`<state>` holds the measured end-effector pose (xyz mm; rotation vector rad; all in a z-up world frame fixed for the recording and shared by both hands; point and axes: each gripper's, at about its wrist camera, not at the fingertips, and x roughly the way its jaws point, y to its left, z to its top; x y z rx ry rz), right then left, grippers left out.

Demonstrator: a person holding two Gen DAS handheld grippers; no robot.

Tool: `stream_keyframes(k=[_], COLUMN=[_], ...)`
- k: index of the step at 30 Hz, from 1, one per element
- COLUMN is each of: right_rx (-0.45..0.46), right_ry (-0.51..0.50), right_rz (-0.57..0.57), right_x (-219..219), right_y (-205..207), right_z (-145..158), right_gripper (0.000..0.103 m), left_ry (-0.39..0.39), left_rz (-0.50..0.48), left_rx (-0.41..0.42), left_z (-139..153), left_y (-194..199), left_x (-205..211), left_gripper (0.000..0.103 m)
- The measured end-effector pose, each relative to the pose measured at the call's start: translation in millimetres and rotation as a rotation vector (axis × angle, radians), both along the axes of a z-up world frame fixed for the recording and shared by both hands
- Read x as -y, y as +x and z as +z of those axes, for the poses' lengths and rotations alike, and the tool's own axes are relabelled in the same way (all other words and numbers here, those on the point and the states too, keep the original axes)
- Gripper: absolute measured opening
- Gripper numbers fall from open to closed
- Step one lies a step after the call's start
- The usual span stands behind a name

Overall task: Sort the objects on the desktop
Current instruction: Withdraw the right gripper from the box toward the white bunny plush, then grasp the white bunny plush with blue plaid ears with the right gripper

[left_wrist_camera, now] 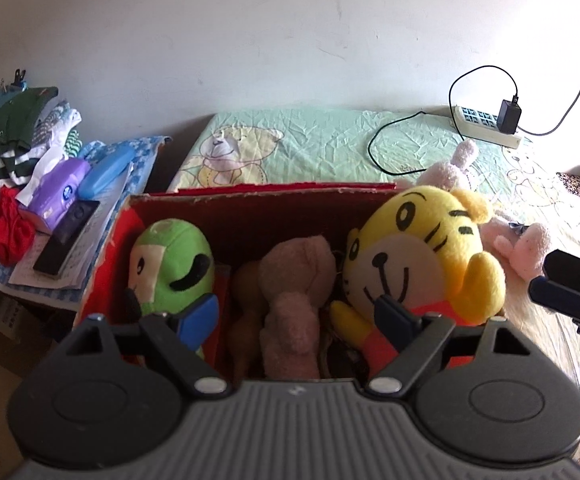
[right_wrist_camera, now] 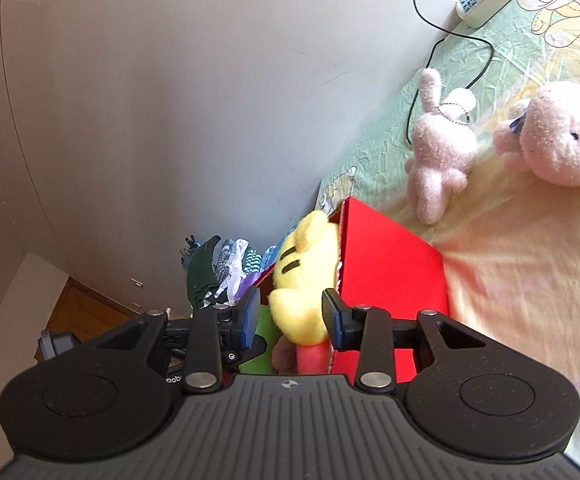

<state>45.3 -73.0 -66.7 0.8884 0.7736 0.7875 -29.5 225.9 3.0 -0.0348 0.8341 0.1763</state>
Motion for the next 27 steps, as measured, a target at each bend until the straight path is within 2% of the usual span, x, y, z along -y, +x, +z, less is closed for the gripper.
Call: stream_keyframes(k=[8,12,15,22,27], right_rx=[-0.105,-0.149,-0.182,-0.230,-0.276], right_ry=[0.023,0.006,-0.012,-0.049,-0.057], right_rz=[-0.060,-0.094,-0.128,-0.228,-0.304], right_x=[51,76,96,144,176], right_y=[21,27,29,25,26], right_z=[-27,-43,-55,-71,-82], right_gripper=[0.038,0.038,0.038,0.038,0.039], left_ry=[0.011,-0.038,-0.078,-0.101,-0.097], left_rz=[0.012,-0.048,-0.126,-0.339,-0.394], left_rx=[0.057,0.084,0.095,0.034,-0.062], left_z=[19,25,25,-4,-46], left_y=[10,15,22,53,76], left_x=[34,63,95,181,218], left_gripper=[0.087,0.087,0.087,0.088,0.087])
